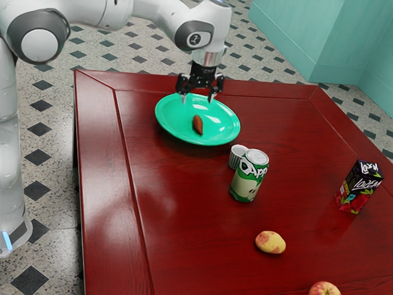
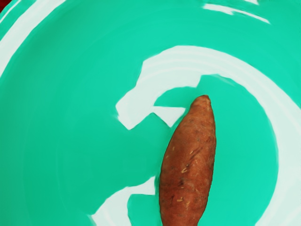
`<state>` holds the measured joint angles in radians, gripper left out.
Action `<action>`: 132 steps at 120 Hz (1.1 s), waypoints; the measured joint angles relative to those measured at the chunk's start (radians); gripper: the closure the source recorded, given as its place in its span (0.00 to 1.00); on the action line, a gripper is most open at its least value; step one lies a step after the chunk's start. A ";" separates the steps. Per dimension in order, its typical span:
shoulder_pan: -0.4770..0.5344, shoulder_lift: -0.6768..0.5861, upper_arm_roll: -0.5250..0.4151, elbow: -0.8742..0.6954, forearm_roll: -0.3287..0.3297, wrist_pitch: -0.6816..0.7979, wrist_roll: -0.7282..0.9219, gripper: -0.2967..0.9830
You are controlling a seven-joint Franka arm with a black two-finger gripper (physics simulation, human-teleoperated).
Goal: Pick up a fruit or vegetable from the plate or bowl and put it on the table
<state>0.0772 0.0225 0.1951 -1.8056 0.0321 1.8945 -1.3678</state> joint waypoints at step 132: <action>-0.023 0.046 -0.058 -0.045 0.011 0.072 0.128 0.23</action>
<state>0.0544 0.0680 0.1371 -1.8504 0.0430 1.9667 -1.2401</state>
